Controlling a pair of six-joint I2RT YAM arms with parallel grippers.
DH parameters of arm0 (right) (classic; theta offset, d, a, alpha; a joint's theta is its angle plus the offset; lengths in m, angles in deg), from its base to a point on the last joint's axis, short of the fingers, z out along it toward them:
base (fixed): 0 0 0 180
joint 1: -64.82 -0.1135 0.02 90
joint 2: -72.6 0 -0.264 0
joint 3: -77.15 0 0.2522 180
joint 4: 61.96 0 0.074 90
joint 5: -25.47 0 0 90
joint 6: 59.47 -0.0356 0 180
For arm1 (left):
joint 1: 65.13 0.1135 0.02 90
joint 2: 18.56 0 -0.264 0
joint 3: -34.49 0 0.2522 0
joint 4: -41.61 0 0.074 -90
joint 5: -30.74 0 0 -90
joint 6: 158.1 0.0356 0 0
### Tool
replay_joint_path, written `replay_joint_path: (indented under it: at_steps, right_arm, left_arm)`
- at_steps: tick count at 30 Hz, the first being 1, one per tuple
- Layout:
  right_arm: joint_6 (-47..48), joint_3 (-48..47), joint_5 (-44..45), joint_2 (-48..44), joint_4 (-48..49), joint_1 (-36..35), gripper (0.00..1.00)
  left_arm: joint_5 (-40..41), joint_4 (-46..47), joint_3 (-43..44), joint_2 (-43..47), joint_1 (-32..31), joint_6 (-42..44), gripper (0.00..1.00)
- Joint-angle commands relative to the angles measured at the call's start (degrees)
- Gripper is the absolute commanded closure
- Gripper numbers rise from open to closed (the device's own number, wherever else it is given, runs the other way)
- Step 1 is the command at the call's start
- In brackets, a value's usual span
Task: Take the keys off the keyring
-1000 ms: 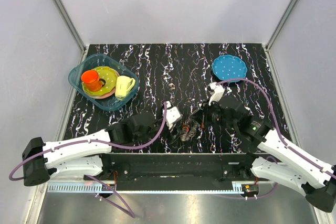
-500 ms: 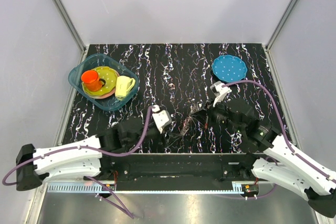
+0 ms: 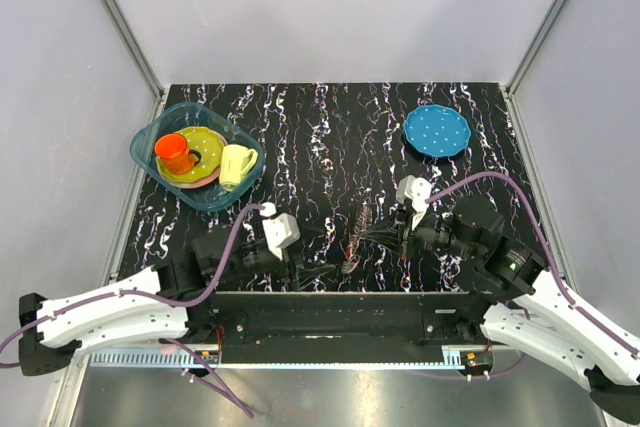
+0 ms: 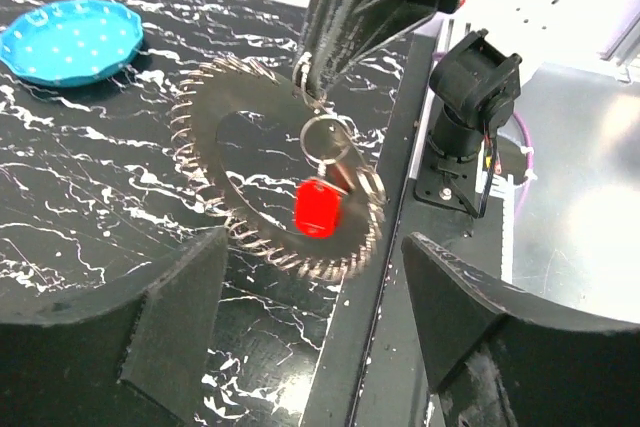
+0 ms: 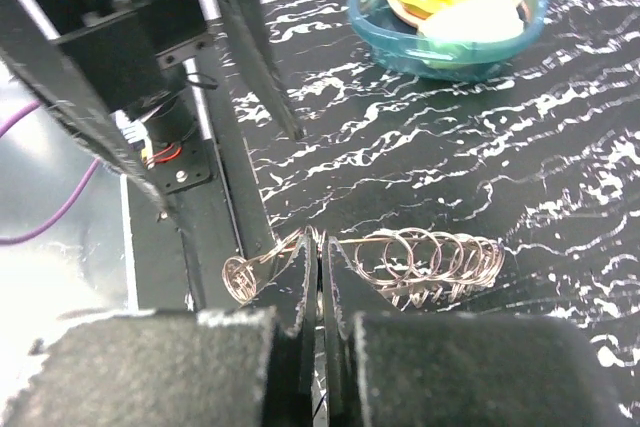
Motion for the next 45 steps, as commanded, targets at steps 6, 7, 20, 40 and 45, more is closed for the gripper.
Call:
replay_joint_path:
  at_steps: [6,7,20,40,45]
  right_arm:
    - [9.32,-2.50,-18.69,0.91,4.39,-0.40,1.00]
    - [9.59,-2.42,-18.96,1.00,4.48,-0.40,1.00]
    - [9.41,2.33,-25.64,-0.23,12.83,-0.39,1.00]
    - [10.47,4.18,-27.40,-1.37,12.75,-0.40,1.00]
    - [11.00,4.53,-26.96,-1.29,11.78,-0.40,1.00]
  left_arm:
    - [-9.15,-4.89,10.03,-8.22,1.19,-1.36,0.31]
    - [-10.99,-3.93,9.94,-8.66,2.06,-2.07,0.31]
    - [-26.82,3.98,7.92,-10.16,4.18,-8.31,0.35]
    - [-32.89,3.72,10.83,-15.70,4.18,-9.98,0.48]
    - [-32.19,3.81,10.47,-13.77,4.18,-9.98,0.50]
